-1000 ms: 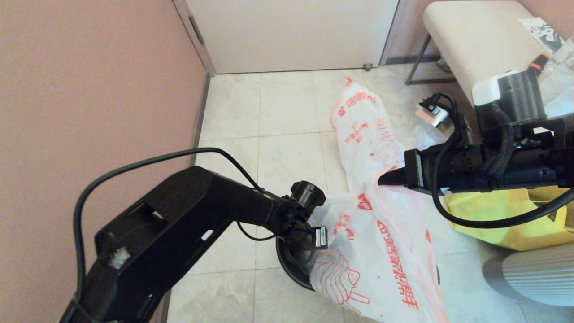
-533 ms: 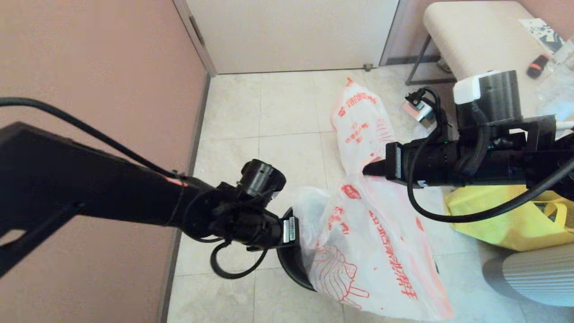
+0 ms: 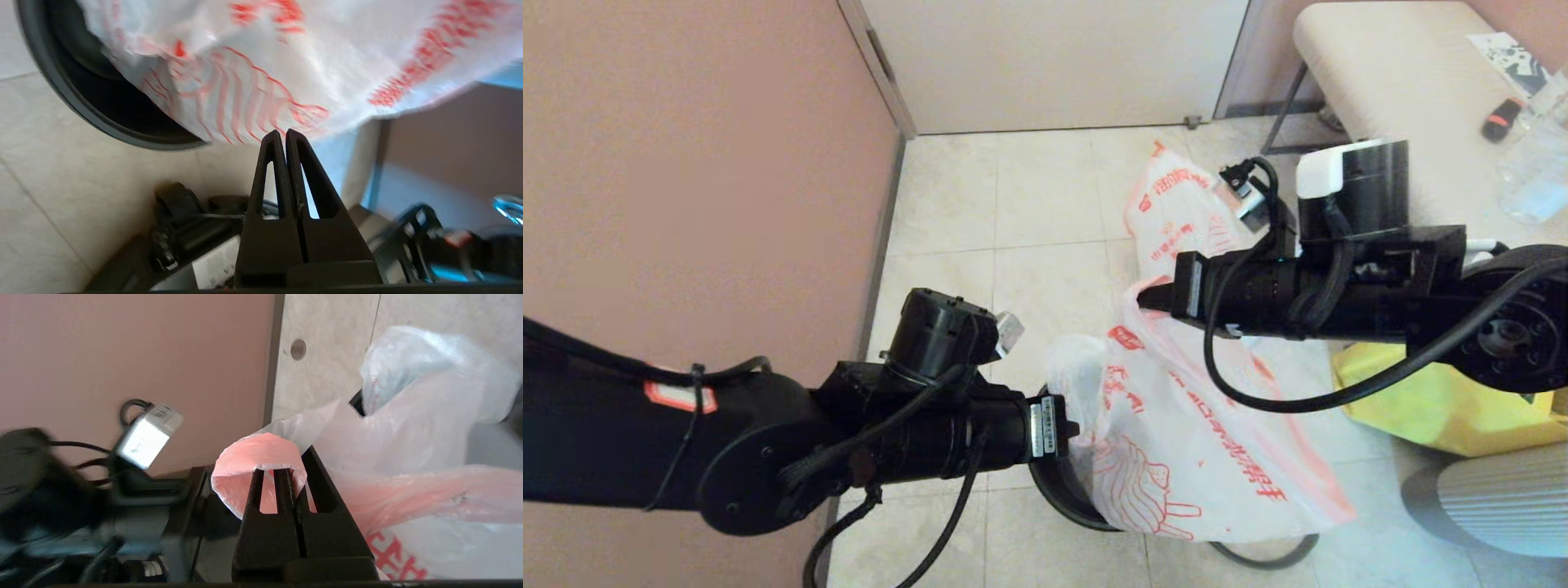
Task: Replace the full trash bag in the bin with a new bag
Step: Put the new garbage bag on the trash can
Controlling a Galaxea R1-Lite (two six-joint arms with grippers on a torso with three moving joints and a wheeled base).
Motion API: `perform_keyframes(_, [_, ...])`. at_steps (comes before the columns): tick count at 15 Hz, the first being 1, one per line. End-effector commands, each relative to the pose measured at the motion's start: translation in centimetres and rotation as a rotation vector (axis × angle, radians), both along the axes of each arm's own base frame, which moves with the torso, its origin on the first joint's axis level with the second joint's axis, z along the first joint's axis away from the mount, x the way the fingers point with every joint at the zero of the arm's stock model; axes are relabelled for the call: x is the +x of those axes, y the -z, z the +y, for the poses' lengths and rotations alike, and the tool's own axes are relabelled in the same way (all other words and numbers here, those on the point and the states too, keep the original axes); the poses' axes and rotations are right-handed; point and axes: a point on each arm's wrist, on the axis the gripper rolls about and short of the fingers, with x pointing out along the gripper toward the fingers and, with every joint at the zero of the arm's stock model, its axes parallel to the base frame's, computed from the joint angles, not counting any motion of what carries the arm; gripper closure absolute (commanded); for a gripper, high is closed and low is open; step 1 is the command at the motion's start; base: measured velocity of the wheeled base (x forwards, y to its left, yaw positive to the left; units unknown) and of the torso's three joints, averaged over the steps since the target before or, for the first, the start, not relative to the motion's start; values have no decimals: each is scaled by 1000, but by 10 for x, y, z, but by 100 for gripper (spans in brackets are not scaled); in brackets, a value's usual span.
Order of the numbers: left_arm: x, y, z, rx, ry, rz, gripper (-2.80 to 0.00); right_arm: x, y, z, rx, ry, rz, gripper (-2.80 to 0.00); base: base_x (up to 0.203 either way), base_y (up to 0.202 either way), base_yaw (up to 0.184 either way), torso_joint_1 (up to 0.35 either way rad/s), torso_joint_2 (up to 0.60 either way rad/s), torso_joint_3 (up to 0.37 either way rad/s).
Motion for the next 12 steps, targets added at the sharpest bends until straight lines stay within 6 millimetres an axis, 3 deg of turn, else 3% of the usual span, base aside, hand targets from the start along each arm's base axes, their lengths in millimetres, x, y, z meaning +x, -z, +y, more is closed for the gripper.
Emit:
perform_keyframes(1, [-3, -5, 8, -17, -9, -8, 0, -2, 13, 19, -28, -8, 22, 0, 0, 0, 0, 0, 0, 0])
perform_keyframes(4, [-1, -11, 31, -28, -64, -23, 0, -15, 31, 27, -113, 7, 35, 0, 0, 0, 0, 0, 0, 0])
perform_keyframes(8, [-22, -27, 57, -50, -90, -74, 0, -25, 39, 41, -303, -25, -125, 0, 0, 0, 0, 0, 0, 0])
perform_keyframes(12, [-18, -6, 78, -26, -140, 1, 0, -23, 49, 45, -555, -142, -338, 0, 0, 0, 0, 0, 0, 0])
